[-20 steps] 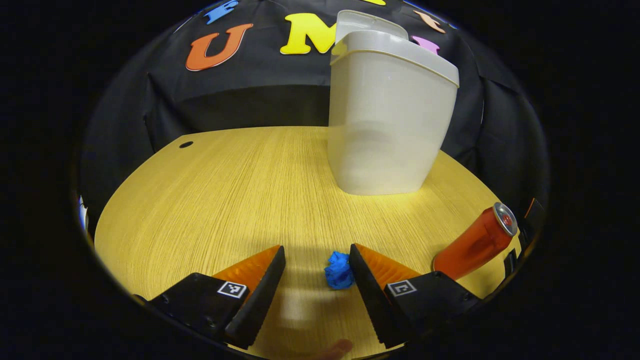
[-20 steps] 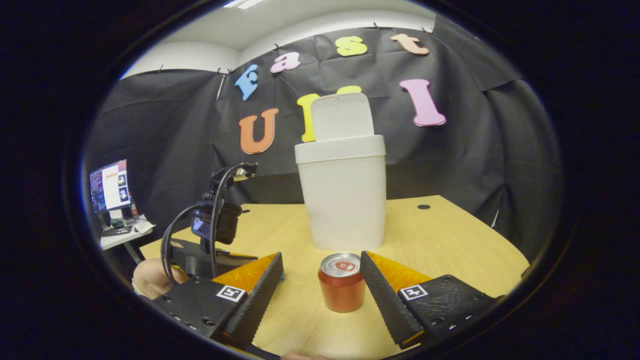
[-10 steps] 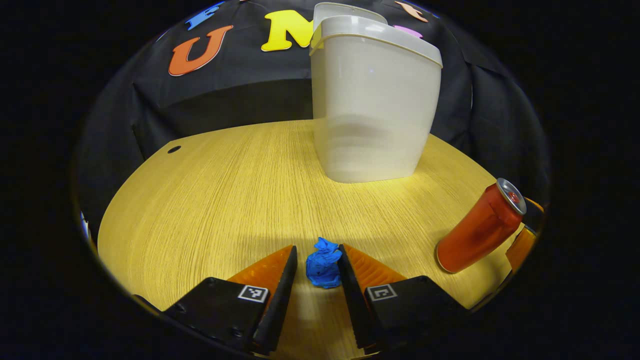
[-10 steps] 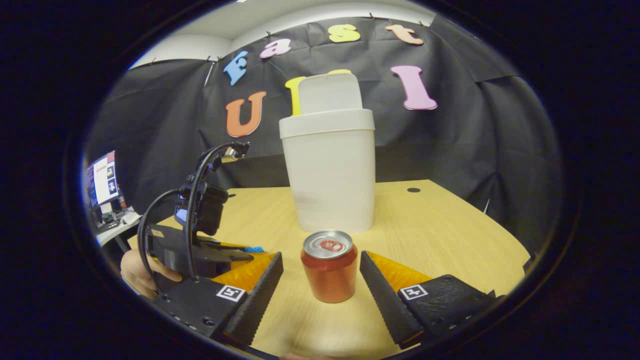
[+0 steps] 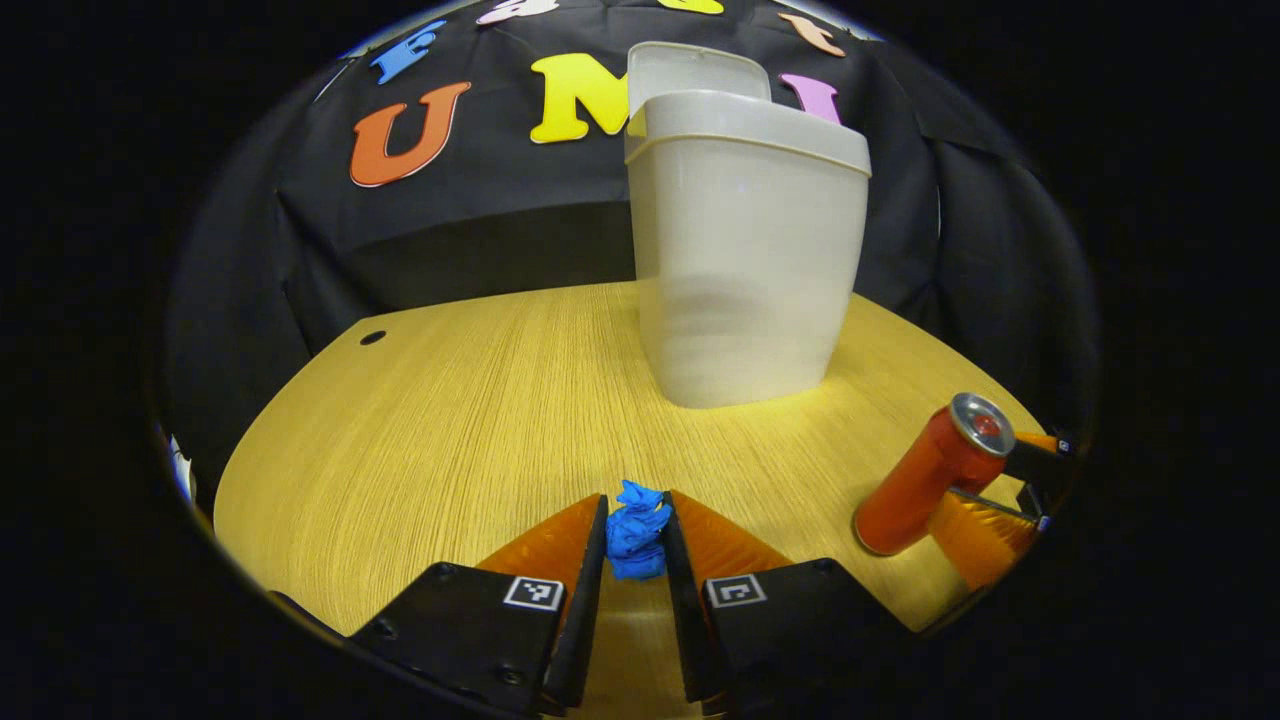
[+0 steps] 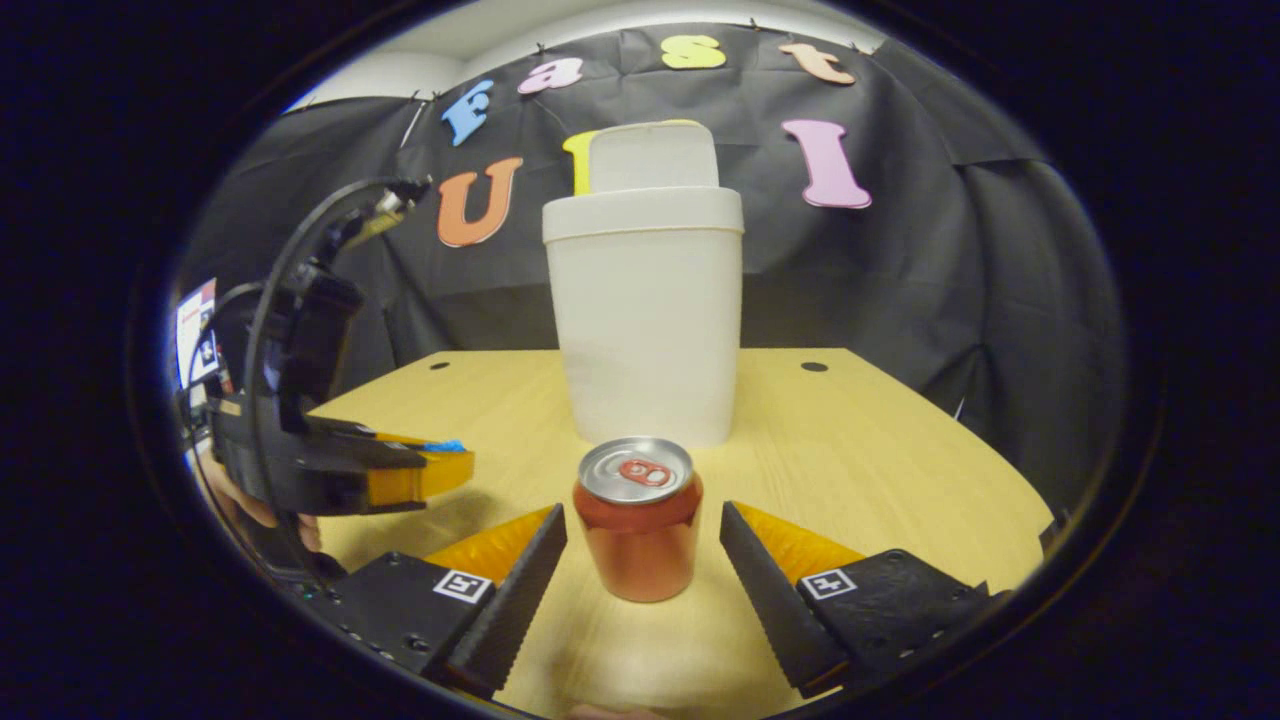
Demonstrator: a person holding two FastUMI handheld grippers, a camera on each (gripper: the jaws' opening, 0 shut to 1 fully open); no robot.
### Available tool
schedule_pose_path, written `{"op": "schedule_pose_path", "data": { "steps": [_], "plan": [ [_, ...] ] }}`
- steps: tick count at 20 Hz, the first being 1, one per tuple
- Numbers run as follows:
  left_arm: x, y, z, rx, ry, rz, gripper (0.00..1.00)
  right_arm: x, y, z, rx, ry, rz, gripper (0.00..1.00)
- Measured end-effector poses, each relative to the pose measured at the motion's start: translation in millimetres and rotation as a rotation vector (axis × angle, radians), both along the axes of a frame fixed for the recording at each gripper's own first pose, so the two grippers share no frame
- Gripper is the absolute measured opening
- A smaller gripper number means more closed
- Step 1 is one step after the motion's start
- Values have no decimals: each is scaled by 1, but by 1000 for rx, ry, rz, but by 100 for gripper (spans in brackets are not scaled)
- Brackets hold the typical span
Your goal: Press the lid of the desktop garbage bin to open it, pick up the crumpled paper on the desktop and throw it into the bin, then pick up the pop can on the desktop and drop it into the bin, and finally close the garbage bin lid.
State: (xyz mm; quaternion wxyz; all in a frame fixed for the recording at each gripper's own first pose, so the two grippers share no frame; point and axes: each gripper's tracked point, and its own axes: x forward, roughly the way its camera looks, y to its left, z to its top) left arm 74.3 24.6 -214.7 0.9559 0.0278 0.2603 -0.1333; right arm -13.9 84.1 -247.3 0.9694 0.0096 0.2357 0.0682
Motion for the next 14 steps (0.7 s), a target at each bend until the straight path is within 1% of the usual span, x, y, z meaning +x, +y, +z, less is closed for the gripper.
{"op": "schedule_pose_path", "data": {
  "steps": [1, 2, 3, 5, 6, 7, 10, 14],
  "plan": [
    [-1, -2, 10, -8, -26, -1, 38, 3, -1, -8, 0, 20, -7, 96],
    [-3, -3, 17, -16, -47, -4, 42, 6, 0, -14, 12, 41, -7, 96],
    [-5, -4, 21, -20, -59, -6, 37, 7, 3, -19, 32, 59, -5, 93],
    [-7, -5, 26, -19, -75, -13, 38, 14, 8, -22, 54, 79, -7, 91],
    [-9, -4, 27, -17, -81, -8, 38, 18, 10, -23, 56, 86, -8, 86],
    [-10, -2, 30, -20, -88, 2, 38, 21, 12, -21, 57, 94, -6, 84],
    [-8, 2, 39, -52, -106, 42, 38, 26, 21, 2, 83, 80, 18, 82],
    [-9, 8, 65, -63, -183, 108, 38, 27, 17, 53, 83, -14, 50, 81]
  ]
}}
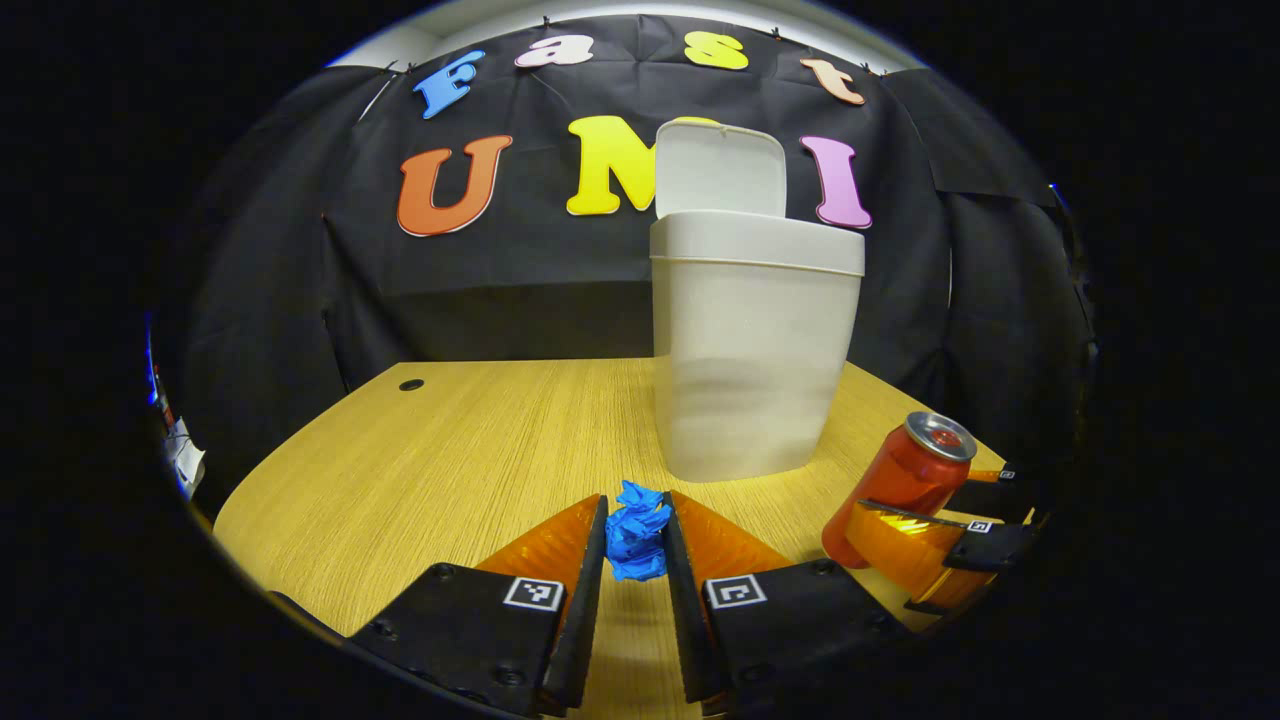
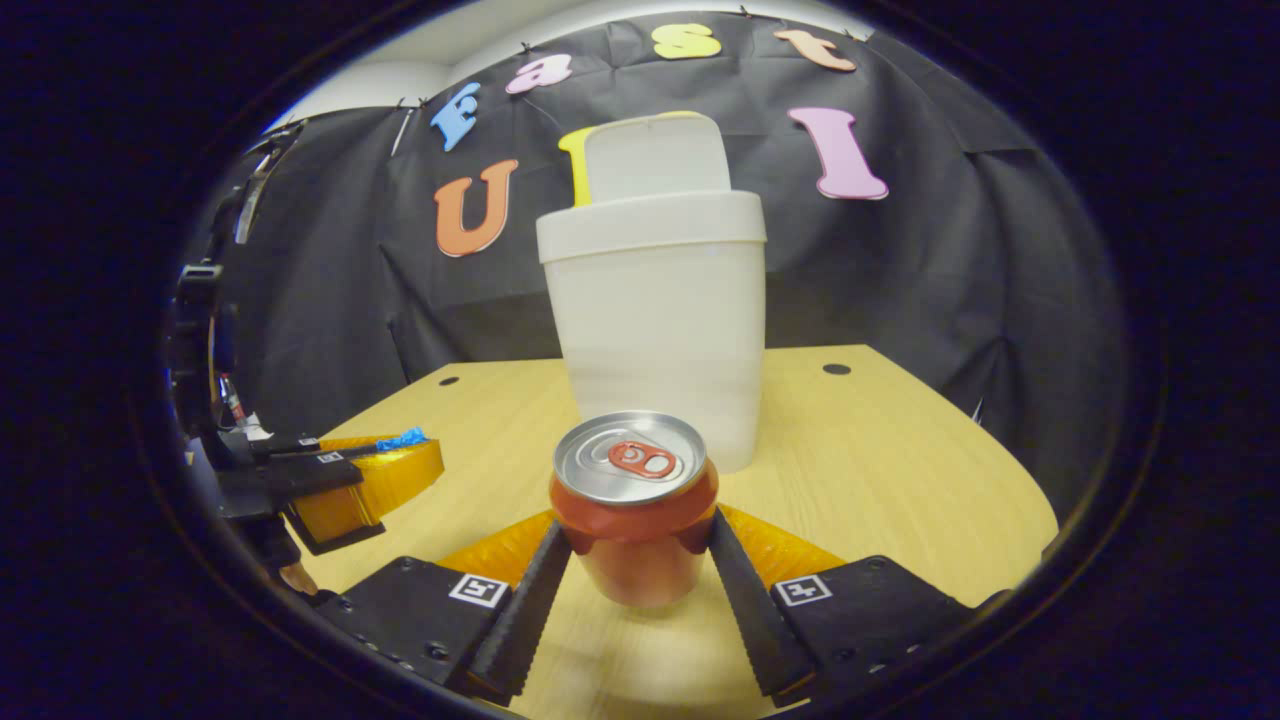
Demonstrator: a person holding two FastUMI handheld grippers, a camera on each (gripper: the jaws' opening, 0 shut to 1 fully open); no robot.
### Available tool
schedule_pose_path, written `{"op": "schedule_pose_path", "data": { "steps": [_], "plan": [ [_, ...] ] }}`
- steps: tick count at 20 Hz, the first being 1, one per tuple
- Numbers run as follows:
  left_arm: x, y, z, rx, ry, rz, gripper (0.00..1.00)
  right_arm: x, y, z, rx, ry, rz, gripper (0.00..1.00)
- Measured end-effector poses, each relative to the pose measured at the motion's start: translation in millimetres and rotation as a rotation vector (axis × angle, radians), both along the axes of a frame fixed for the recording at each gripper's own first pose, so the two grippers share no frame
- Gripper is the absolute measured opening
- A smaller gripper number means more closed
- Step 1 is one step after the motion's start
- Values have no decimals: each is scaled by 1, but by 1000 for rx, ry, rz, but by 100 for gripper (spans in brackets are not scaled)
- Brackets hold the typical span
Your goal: Press the lid of the desktop garbage bin to open it, pick up the crumpled paper on the desktop and throw it into the bin, then pick up the pop can on the desktop and drop it into the bin, and finally close the garbage bin lid.
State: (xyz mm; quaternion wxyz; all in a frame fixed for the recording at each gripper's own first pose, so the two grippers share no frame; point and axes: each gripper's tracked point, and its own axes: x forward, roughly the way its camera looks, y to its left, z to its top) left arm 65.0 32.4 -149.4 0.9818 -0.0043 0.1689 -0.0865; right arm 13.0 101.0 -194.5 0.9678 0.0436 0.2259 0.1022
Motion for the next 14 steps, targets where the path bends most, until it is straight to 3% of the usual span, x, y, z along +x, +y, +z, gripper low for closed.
{"op": "schedule_pose_path", "data": {
  "steps": [8, 14],
  "plan": [
    [-23, -1, 52, 101, -130, 75, 37, -7, -58, 68, 54, -106, -14, 81],
    [-27, -10, 76, 36, -134, 115, 37, -17, -83, 80, 50, -115, 20, 81]
  ]
}}
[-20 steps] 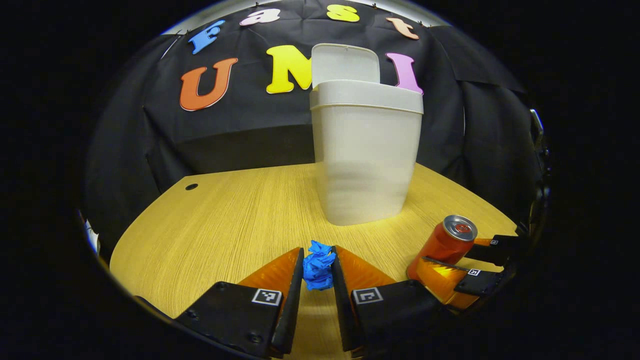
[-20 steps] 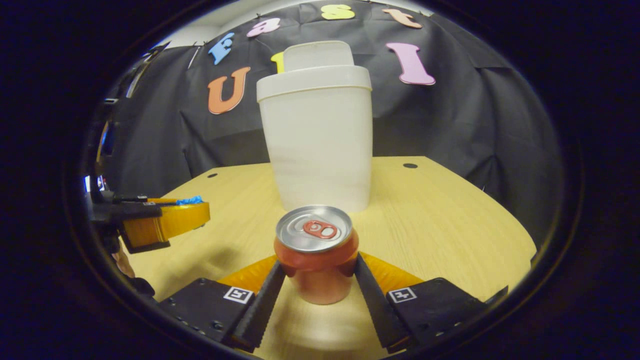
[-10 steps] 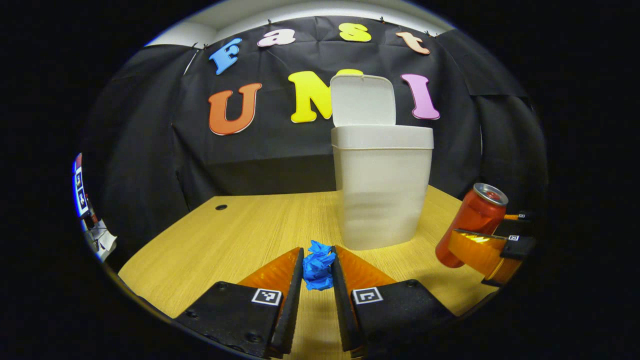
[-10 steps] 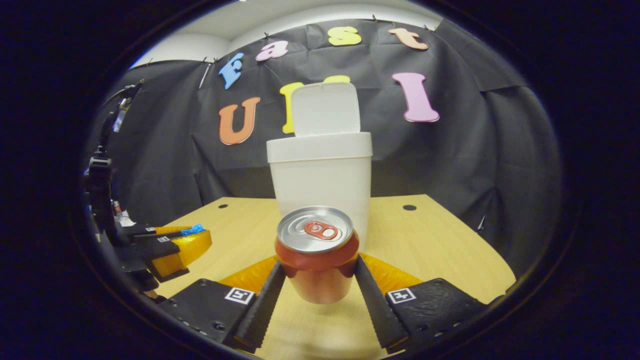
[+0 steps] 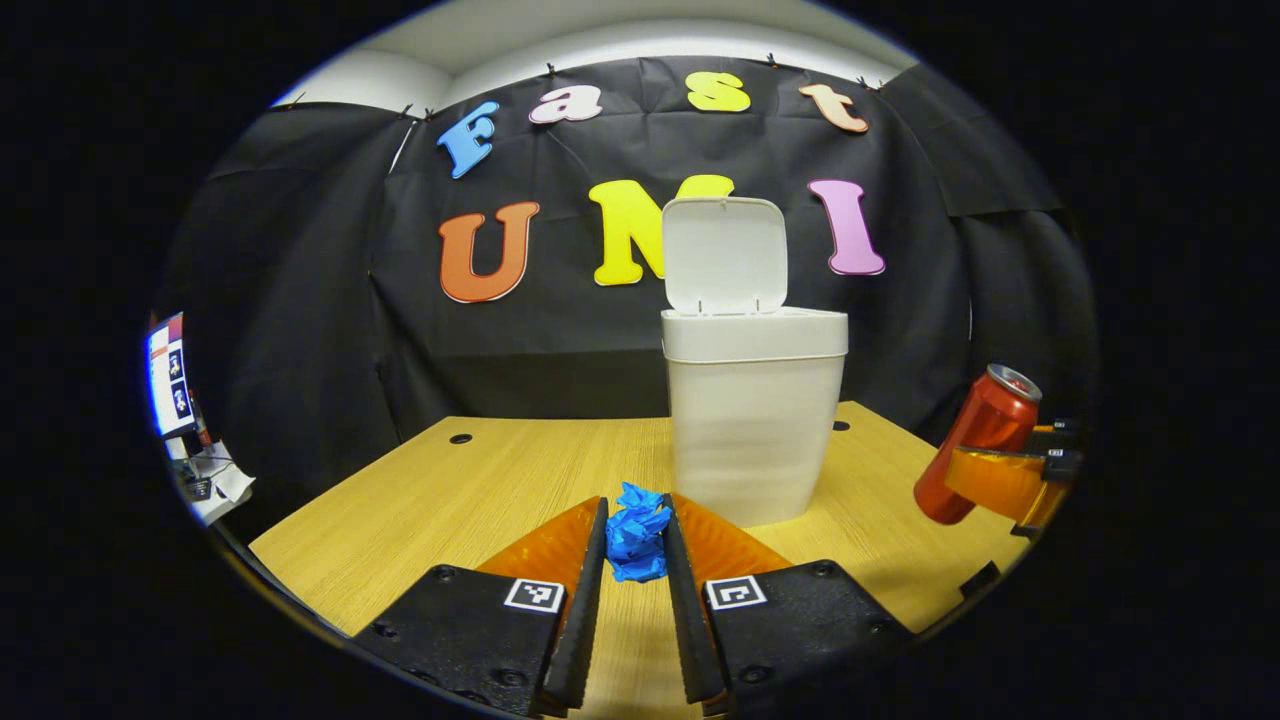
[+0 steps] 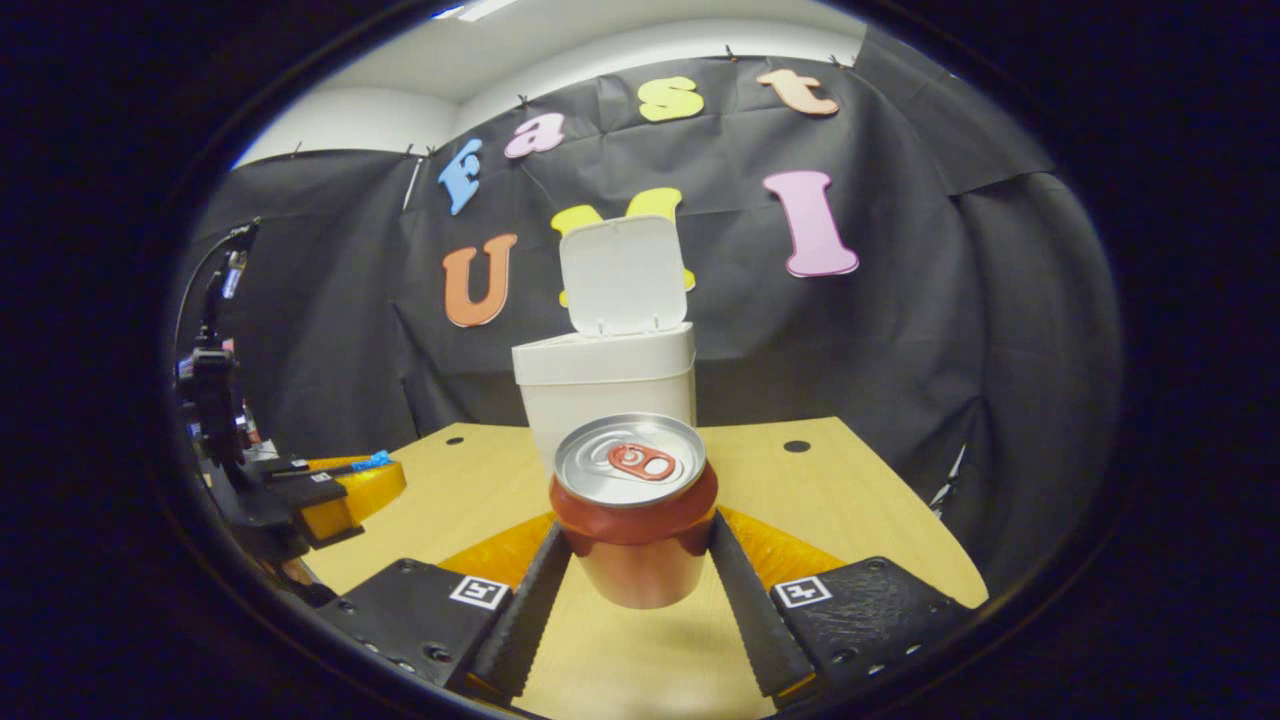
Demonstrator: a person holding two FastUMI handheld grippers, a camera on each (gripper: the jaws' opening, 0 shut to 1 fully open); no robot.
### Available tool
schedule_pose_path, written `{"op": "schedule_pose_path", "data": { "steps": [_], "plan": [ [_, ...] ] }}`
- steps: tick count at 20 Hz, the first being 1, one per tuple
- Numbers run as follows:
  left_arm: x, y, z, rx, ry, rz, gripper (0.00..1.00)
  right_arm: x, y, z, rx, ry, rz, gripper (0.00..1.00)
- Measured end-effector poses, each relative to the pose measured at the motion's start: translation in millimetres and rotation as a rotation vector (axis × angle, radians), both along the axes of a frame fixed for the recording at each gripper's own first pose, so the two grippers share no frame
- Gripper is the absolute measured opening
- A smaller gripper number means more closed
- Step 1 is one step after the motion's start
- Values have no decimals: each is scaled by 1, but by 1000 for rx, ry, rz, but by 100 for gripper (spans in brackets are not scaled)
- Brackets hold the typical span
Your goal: Press the lid of the desktop garbage bin to open it, pick up the crumpled paper on the desktop and throw it into the bin, then pick up the pop can on the desktop and drop it into the bin, and finally close the garbage bin lid.
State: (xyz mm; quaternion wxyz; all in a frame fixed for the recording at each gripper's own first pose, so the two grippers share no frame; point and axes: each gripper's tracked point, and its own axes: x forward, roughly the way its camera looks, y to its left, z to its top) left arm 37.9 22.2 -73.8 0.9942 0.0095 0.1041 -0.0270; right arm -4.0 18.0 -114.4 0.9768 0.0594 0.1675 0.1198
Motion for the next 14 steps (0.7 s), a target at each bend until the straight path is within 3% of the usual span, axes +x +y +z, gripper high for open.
{"op": "schedule_pose_path", "data": {
  "steps": [2, 8, 14],
  "plan": [
    [5, -3, 15, 5, -18, -5, 37, -3, 2, 5, 40, 13, 13, 81],
    [43, -8, 70, 31, -71, 9, 37, -18, 26, 2, 8, 17, 81, 81],
    [101, -56, 119, 84, -166, -71, 37, -16, 18, 1, 9, 21, 85, 81]
  ]
}}
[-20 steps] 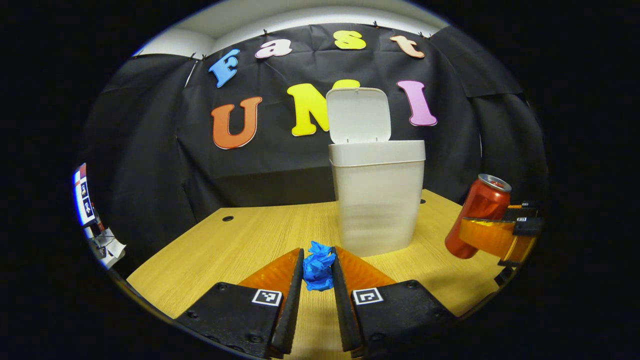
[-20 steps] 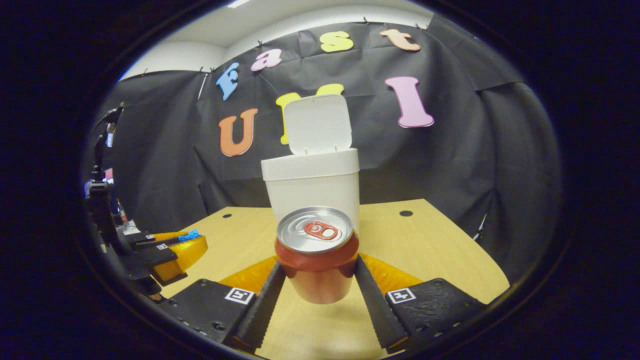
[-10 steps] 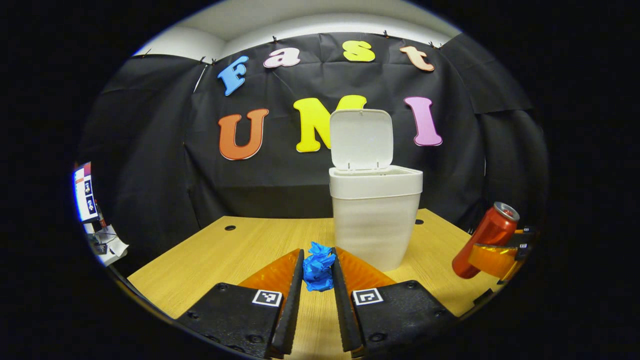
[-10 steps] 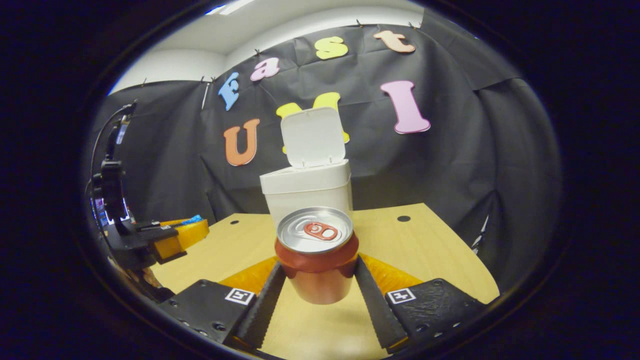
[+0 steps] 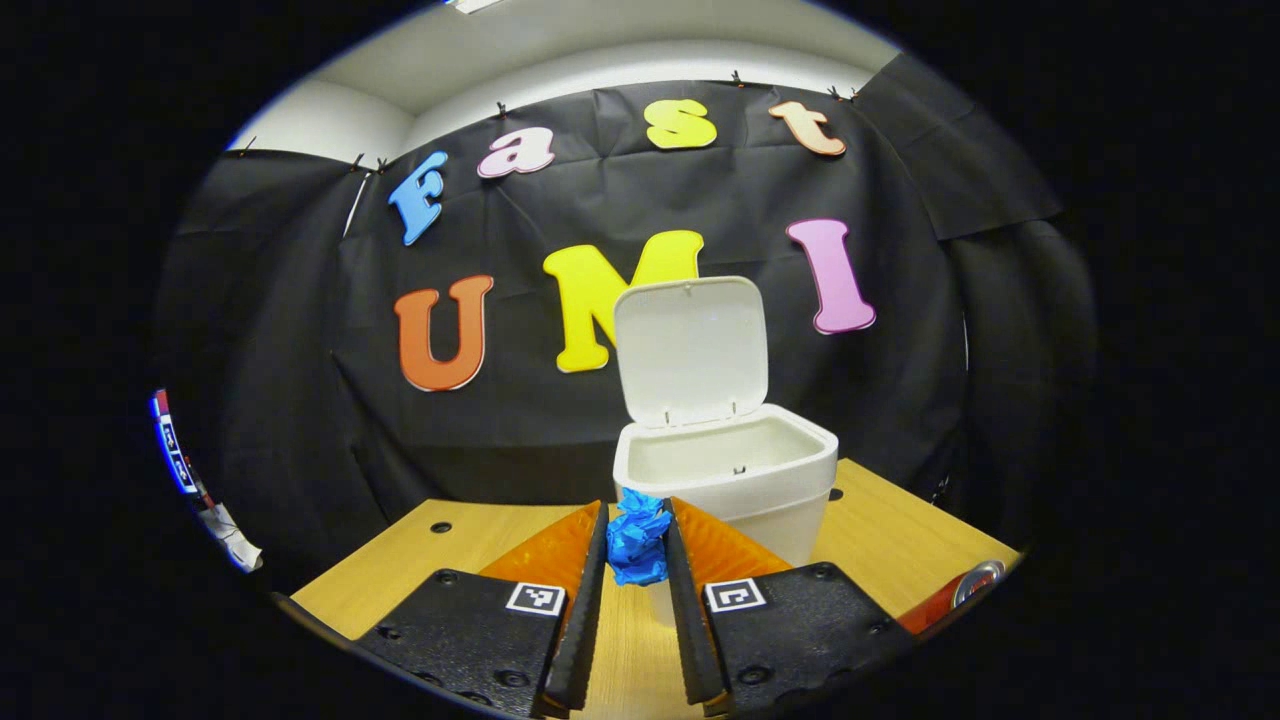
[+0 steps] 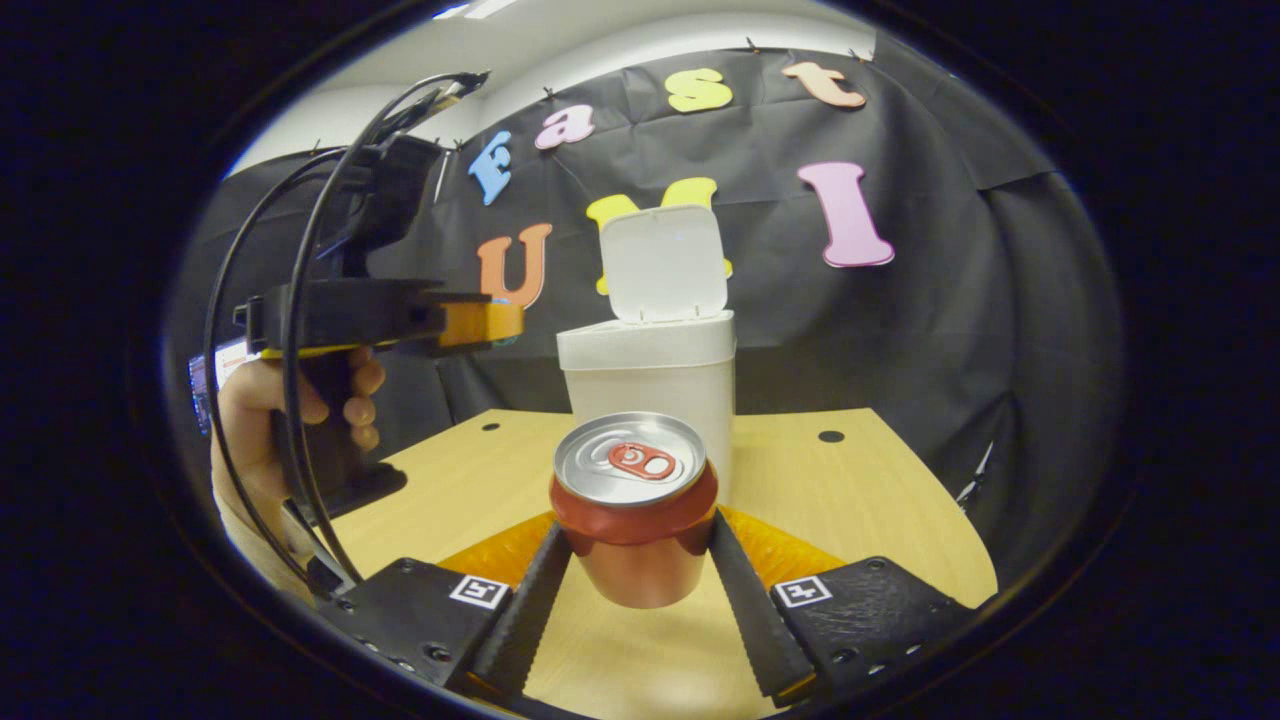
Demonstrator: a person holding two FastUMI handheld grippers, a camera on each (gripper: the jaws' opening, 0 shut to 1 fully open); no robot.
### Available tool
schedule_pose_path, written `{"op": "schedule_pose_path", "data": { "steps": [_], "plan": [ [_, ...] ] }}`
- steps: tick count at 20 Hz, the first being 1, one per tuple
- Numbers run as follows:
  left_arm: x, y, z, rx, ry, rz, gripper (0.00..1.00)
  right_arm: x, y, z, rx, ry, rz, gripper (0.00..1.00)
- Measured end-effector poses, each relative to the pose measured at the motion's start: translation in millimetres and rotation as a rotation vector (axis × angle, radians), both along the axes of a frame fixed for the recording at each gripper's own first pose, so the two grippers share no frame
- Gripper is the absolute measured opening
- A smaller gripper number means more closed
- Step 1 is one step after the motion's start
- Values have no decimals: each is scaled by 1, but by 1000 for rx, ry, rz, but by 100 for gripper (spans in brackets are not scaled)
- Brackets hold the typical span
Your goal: Press the lid of the desktop garbage bin to open it, pick up the crumpled paper on the desktop and throw it into the bin, then pick up the pop can on the desktop and drop it into the bin, and finally close the garbage bin lid.
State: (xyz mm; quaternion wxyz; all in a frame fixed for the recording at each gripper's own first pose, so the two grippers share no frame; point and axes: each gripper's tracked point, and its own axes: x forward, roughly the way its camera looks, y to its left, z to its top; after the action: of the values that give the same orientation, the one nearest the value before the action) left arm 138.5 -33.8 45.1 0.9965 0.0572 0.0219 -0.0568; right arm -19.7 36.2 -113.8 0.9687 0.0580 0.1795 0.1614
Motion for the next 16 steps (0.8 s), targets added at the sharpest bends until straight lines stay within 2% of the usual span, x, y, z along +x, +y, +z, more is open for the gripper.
{"op": "schedule_pose_path", "data": {
  "steps": [4, 7, 10, 12, 16],
  "plan": [
    [58, -27, 27, -21, -64, -18, 36, 6, -14, 3, 14, -1, -37, 81],
    [99, -39, 41, -3, -114, -13, 36, 8, -20, 5, 13, -10, -44, 81],
    [129, -68, 35, -15, -112, -61, 36, 13, -27, 4, 31, 4, -52, 81],
    [143, -76, 24, 20, -97, -65, 36, 13, -36, 4, 53, 16, -74, 81],
    [157, -81, 1, 9, -50, -42, 36, 14, -43, 11, 67, -4, -91, 81]
  ]
}}
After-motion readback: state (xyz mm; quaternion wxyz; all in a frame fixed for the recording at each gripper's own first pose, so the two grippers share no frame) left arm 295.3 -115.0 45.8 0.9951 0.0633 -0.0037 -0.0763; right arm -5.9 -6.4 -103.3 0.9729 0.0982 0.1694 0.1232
